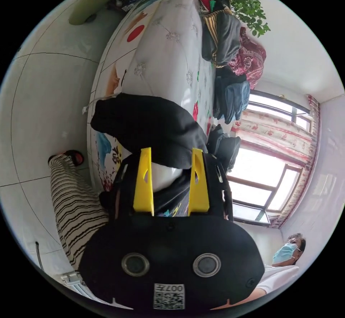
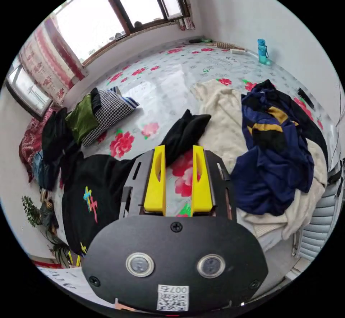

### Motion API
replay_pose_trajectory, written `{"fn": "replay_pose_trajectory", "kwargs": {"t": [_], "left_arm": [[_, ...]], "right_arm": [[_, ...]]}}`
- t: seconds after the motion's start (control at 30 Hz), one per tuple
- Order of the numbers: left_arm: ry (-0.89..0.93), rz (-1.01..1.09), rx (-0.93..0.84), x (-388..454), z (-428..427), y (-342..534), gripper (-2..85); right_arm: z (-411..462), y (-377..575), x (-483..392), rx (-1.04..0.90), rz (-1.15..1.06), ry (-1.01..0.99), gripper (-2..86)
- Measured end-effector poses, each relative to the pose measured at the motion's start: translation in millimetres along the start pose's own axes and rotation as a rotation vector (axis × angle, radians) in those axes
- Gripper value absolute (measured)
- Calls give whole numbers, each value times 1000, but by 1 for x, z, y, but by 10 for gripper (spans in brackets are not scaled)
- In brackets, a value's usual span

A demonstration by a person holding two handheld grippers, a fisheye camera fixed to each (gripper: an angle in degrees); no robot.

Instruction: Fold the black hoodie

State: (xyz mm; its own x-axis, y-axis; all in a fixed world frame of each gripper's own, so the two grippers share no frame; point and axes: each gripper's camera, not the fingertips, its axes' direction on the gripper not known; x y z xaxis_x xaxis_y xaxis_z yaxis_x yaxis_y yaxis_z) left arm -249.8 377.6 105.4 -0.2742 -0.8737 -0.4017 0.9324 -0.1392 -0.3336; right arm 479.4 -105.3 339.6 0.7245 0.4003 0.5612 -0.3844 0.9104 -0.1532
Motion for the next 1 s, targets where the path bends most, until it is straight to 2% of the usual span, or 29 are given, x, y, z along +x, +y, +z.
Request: {"fn": "replay_pose_trajectory", "kwargs": {"t": [0.1, 0.2, 0.27, 0.37, 0.47, 0.6, 0.67, 0.7, 0.77, 0.9, 1.0], "left_arm": [[-77, -74, -47, -10, -1, -20, 100], [1, -204, 9, -20, -13, -25, 57], [41, -175, 66, -8, -20, -35, 29], [39, -14, 70, 41, -22, -75, 8], [90, 250, 87, 124, -27, -130, 0], [-80, 601, 15, 245, -2, -186, -5], [-127, 668, -10, 268, 21, -192, -6], [-118, 662, -39, 268, 37, -193, -7], [-79, 611, -37, 253, 52, -188, -7], [21, 469, 85, 191, 54, -152, -9], [18, 538, 135, 192, 58, -115, -9]], "right_arm": [[32, 87, -46, -158, -74, -163, 81], [53, 160, -102, -257, -199, -200, 75], [61, 190, -135, -299, -301, -203, 74], [70, 217, -183, -366, -454, -195, 71], [72, 230, -216, -395, -541, -242, 69], [94, 261, -251, -488, -646, -236, 67], [117, 280, -255, -564, -675, -165, 67], [131, 290, -254, -625, -662, -117, 67], [122, 292, -251, -523, -617, -109, 65], [115, 291, -239, -558, -500, -176, 64], [97, 292, -231, -503, -471, -164, 63]]}}
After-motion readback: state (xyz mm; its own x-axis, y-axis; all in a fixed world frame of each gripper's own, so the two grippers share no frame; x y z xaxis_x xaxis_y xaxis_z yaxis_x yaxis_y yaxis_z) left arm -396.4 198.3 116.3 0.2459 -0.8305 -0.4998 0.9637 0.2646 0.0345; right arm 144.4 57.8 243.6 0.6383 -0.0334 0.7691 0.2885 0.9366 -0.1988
